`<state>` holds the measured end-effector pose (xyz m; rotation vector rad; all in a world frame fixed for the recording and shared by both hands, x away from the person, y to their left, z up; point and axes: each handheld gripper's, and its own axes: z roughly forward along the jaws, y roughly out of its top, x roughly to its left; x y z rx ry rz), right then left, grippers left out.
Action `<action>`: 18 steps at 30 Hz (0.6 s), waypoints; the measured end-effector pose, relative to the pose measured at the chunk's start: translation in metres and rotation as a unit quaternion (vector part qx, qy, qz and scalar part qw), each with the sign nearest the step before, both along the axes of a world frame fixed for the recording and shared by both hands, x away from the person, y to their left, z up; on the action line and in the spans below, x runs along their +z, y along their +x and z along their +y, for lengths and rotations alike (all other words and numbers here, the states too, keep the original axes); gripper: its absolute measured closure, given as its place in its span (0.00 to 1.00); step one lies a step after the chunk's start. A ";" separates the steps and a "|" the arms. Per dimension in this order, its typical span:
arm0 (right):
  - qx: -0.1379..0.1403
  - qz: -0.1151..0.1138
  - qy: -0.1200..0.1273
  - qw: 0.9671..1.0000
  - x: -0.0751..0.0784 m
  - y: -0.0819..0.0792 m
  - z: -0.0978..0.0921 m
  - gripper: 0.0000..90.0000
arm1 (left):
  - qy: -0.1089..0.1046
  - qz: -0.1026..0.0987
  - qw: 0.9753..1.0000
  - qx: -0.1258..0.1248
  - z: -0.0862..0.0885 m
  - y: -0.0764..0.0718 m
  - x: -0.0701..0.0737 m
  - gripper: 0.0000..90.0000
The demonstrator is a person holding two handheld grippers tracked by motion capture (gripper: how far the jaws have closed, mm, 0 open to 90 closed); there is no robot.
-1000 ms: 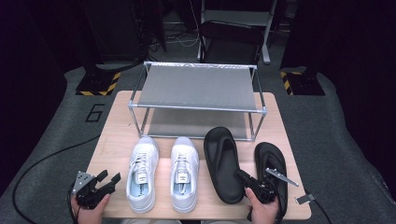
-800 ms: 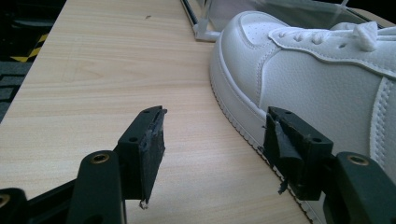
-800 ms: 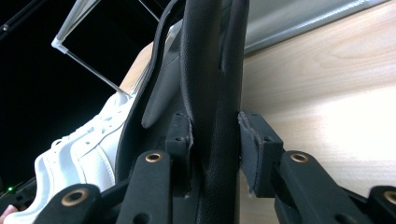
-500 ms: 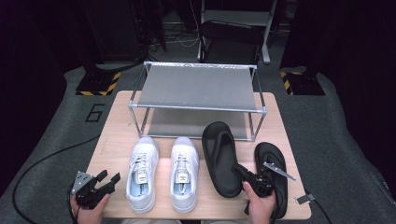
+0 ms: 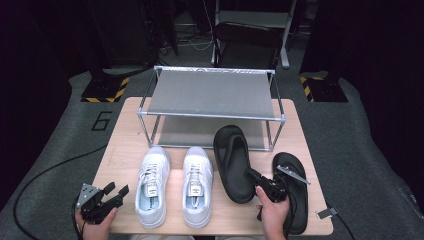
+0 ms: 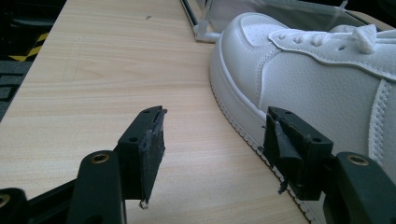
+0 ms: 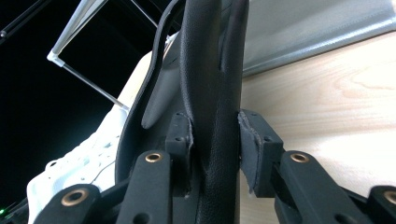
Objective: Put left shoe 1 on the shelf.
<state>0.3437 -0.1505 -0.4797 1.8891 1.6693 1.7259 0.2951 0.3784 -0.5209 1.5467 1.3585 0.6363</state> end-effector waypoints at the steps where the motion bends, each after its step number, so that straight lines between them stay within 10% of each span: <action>1: 0.001 0.001 0.002 1.000 0.000 0.001 0.001 0.74 | 0.000 0.000 1.000 0.000 0.000 0.000 0.000 0.42; 18: -0.020 0.003 0.010 1.000 -0.002 0.035 0.010 0.74 | 0.000 -0.001 1.000 -0.001 0.000 0.000 0.000 0.42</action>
